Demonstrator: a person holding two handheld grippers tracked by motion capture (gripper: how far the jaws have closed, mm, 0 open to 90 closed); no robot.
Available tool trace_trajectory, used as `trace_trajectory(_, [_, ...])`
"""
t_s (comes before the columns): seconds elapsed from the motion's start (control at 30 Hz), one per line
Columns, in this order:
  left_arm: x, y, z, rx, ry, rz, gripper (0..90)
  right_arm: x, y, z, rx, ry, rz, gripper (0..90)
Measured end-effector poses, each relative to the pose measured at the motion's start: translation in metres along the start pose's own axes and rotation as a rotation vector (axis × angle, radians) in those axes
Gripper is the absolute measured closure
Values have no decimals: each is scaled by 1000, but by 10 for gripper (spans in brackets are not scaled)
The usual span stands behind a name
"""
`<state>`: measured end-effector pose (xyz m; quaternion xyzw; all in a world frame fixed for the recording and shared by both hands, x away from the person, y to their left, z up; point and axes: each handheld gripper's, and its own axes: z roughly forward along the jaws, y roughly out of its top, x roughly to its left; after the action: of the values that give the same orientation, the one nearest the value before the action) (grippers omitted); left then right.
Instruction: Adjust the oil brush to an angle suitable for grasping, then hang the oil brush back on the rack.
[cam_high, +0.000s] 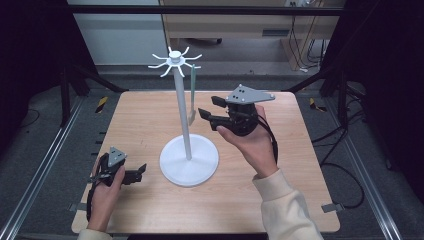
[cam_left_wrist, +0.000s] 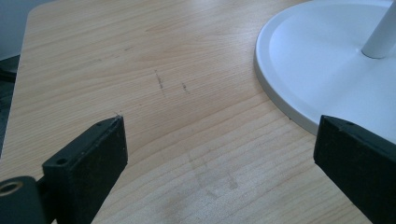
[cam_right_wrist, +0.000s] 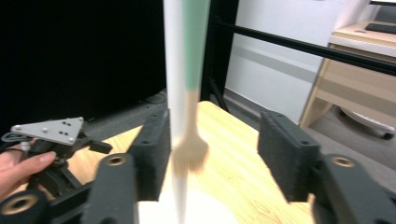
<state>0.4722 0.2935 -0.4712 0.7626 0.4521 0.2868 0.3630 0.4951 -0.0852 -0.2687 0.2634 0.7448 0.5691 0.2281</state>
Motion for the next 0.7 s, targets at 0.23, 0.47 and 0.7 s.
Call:
trace_trajectory(0.23, [0, 0, 0, 3, 1, 3, 24, -4, -8, -6, 6, -42, 17, 300])
trace_trajectory(0.47, [-1, 0, 1, 9, -3, 6, 24, -12, -21, -14, 29, -75, 37, 232])
trace_trajectory(0.7, [-1, 0, 1, 8, -4, 5, 24, -20, -40, -21, 64, -113, 44, 167])
